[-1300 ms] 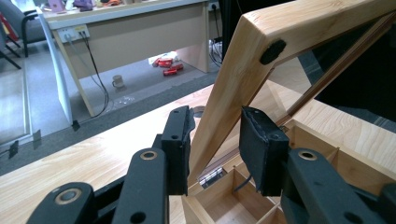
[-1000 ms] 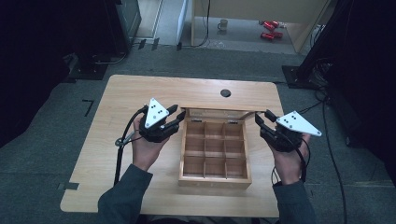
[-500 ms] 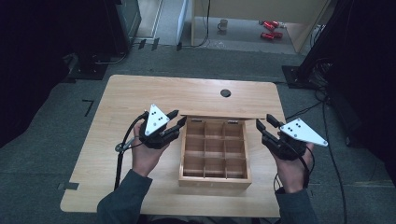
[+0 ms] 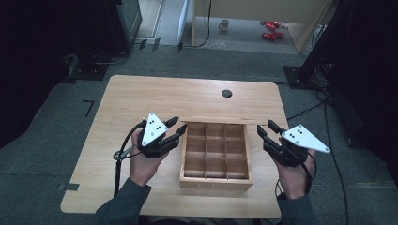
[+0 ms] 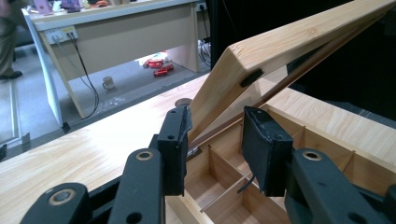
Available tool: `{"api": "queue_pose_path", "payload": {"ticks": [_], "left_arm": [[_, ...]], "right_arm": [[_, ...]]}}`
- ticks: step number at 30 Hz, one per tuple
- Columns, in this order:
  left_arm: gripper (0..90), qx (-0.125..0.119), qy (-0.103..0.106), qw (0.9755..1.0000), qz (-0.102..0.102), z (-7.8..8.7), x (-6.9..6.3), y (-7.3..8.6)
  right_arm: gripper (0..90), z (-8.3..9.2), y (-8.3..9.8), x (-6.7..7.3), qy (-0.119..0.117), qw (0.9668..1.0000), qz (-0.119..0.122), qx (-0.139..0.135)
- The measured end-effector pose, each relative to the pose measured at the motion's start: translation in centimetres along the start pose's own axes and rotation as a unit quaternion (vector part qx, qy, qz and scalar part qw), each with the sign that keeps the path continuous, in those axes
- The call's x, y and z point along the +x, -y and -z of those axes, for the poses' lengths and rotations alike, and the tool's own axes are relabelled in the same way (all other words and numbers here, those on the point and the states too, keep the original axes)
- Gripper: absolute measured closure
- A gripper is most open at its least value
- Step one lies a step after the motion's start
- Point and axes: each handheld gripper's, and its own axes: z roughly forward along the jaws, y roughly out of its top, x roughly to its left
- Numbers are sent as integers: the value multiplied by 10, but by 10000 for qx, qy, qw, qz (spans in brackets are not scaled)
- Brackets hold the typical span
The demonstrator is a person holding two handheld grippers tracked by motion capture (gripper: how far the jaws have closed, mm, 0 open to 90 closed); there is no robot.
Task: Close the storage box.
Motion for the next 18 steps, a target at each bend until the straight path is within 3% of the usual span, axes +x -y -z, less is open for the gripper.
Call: {"api": "queue_pose_path", "payload": {"ticks": [8, 18], "left_arm": [[630, -39, 98, 9999, -8, 4, -4, -2], [647, -22, 253, 9995, 171, 11, -8, 0]], "right_arm": [[598, 3, 4, 3, 1, 10000, 20, 5], [598, 8, 10, 7, -5, 10000, 20, 78]]}}
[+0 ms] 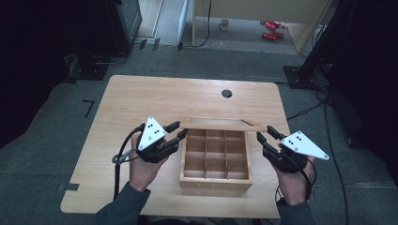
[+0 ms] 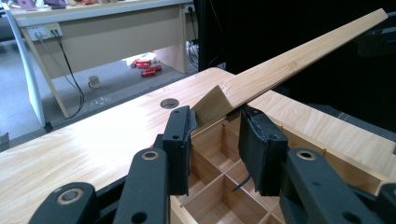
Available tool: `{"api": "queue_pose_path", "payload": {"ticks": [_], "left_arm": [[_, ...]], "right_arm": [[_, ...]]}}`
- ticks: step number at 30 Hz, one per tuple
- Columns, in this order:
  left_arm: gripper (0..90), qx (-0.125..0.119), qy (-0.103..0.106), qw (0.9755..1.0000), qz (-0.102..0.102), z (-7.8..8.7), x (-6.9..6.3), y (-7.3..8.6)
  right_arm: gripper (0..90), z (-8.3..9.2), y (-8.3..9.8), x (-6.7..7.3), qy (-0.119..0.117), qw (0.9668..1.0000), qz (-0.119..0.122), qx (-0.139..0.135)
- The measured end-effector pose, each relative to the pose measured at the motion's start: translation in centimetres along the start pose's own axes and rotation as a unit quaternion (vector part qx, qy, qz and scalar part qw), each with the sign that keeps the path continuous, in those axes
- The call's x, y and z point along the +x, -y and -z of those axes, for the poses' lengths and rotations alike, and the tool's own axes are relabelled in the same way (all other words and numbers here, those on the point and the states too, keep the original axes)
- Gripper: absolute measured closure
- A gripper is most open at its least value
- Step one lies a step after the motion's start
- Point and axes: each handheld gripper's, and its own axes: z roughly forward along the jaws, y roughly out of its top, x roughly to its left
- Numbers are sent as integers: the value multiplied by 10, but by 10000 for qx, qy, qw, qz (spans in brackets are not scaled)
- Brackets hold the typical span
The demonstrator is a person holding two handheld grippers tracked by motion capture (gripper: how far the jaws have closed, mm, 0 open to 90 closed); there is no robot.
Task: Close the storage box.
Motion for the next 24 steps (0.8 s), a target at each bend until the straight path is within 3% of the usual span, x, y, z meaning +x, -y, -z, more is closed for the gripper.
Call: {"api": "queue_pose_path", "payload": {"ticks": [14, 18, 24], "left_arm": [[616, 107, 65, 9999, 41, 4, -7, 10], [612, 155, 79, 9998, 30, 6, -9, 15], [600, 145, 173, 9996, 166, 8, -11, 23]], "right_arm": [[592, 7, 12, 5, -75, 9999, -83, 63], [566, 9, 17, 9, -191, 9997, -151, 65], [555, 12, 21, 15, -263, 9994, -152, 138]]}}
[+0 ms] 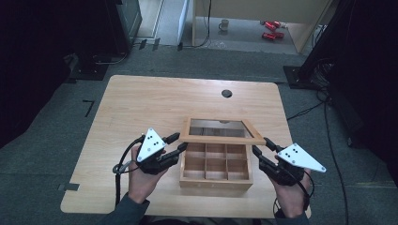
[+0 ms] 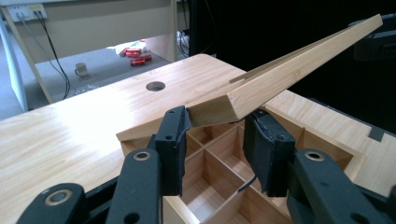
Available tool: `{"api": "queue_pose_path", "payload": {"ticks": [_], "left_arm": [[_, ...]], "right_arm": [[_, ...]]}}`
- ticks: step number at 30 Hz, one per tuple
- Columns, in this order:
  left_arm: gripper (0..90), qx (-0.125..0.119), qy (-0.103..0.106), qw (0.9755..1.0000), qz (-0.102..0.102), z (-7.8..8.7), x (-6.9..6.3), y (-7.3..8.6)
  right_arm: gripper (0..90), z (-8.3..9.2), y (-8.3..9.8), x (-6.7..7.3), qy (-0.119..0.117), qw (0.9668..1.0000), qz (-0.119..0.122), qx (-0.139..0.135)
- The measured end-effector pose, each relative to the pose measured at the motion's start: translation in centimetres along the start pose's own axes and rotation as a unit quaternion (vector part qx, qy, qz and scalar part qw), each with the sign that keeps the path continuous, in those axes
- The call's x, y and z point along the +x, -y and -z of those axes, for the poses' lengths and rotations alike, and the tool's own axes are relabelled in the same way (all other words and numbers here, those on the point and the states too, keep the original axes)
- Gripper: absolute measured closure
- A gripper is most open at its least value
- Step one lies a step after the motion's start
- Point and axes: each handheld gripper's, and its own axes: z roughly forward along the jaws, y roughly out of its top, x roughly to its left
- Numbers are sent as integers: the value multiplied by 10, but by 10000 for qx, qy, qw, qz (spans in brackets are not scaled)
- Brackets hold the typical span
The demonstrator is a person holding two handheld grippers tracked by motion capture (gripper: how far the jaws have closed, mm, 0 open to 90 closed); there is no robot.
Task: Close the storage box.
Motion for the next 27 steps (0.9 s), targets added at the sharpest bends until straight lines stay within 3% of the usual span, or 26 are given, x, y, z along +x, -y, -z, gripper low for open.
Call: {"api": "queue_pose_path", "payload": {"ticks": [13, 27], "left_arm": [[587, 117, -24, 9999, 39, 3, -10, 18], [586, 171, -52, 9998, 53, 5, -16, 31]], "right_arm": [[554, 6, 17, 6, -47, 9999, -93, 103], [554, 10, 29, 14, 38, 9998, 26, 194]]}}
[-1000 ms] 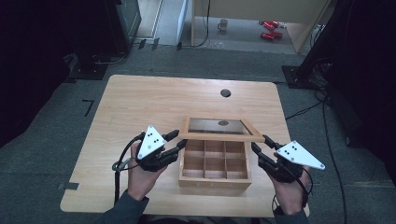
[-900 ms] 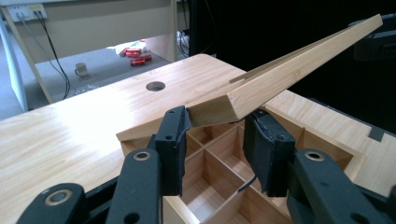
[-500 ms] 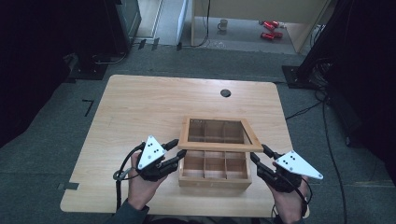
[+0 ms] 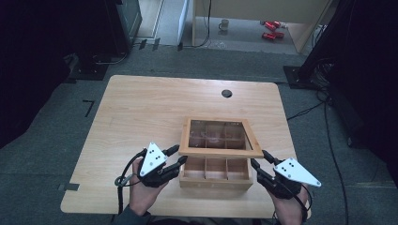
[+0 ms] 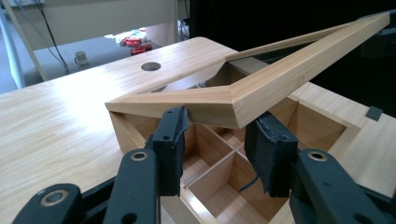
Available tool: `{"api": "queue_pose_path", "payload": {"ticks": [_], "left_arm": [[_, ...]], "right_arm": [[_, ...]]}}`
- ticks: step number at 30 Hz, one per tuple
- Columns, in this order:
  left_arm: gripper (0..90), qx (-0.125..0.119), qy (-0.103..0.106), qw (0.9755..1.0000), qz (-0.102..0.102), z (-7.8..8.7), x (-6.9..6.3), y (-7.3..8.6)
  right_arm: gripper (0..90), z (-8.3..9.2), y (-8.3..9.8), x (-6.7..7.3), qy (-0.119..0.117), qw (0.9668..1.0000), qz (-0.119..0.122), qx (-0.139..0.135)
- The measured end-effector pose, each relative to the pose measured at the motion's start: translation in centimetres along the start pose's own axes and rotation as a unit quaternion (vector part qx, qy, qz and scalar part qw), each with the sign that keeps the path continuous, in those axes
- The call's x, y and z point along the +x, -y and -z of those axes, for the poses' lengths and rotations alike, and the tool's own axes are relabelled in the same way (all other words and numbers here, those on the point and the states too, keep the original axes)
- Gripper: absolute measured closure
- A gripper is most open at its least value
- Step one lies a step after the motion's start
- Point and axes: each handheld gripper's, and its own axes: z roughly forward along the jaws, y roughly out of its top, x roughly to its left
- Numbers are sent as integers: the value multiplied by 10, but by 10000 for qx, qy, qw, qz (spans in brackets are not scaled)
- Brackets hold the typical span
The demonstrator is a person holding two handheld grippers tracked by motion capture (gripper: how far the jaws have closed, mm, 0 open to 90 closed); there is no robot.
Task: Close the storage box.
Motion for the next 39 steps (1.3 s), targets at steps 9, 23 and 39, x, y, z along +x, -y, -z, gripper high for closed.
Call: {"api": "queue_pose_path", "payload": {"ticks": [9, 23, 39], "left_arm": [[586, 82, 3, 10000, 19, 0, -3, 7], [588, 170, -14, 9999, 4, 0, -6, 17], [587, 198, -7, 9998, -16, -1, -9, 28]], "right_arm": [[554, 1, 9, 3, -17, 10000, -6, 63], [553, 2, 18, 6, 8, 9999, 29, 113], [554, 2, 28, 10, 16, 9998, 45, 198]]}}
